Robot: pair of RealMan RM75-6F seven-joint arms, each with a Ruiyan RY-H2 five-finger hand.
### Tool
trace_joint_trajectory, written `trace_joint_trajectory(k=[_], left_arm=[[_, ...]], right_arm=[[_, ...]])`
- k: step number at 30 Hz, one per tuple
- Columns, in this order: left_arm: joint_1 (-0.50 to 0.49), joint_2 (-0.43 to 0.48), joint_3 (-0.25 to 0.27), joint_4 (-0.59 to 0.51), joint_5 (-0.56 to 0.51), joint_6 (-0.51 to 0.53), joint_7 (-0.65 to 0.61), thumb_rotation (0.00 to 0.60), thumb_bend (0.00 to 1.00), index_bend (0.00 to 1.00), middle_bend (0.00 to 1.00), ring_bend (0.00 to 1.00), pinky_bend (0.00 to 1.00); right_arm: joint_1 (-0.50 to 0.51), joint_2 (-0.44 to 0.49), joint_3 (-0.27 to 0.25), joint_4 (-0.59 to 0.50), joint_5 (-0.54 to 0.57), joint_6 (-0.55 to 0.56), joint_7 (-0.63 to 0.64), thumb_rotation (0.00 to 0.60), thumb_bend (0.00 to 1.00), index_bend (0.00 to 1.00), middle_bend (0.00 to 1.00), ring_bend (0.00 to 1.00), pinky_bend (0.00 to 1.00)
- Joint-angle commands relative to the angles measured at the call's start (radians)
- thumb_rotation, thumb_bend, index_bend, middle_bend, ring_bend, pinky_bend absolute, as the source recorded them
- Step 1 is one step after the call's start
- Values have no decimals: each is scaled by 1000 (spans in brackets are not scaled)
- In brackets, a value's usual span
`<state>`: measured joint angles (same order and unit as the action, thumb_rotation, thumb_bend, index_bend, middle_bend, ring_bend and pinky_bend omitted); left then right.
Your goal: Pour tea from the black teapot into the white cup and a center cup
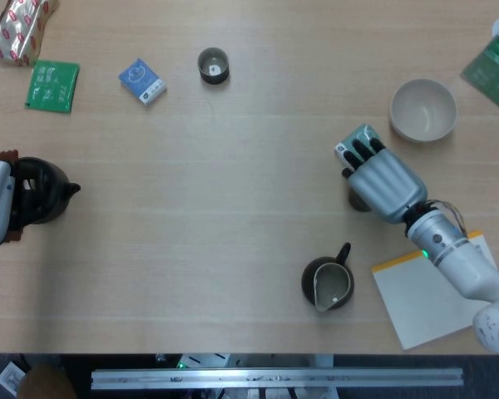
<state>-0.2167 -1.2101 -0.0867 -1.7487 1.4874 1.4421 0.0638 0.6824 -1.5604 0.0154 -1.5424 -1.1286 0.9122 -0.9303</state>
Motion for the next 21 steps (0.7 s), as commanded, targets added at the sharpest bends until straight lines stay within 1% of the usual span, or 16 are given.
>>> trace_joint_trajectory(k=[1, 4, 9, 21], left_arm=[[0, 2, 0, -6, 3, 2, 4, 578, 329, 946, 994, 842, 69], [0, 4, 2, -13, 7, 2, 14, 577, 329, 946, 994, 842, 69], [-1, 6, 3, -29, 15, 4, 33, 578, 329, 946, 994, 842, 69], [5, 17, 8, -60, 24, 12, 65, 587, 329, 946, 994, 842, 69]], right_arm=[[30, -6, 30, -28, 34, -21, 9, 600, 120, 459, 241, 137, 241], [65, -18, 54, -49, 80, -41, -4, 600, 117, 459, 241, 137, 241], [123, -60, 80, -58, 143, -45, -48, 600, 116, 459, 241, 136, 241], [263, -190, 128, -3, 283, -22, -138, 600, 115, 459, 241, 136, 241]])
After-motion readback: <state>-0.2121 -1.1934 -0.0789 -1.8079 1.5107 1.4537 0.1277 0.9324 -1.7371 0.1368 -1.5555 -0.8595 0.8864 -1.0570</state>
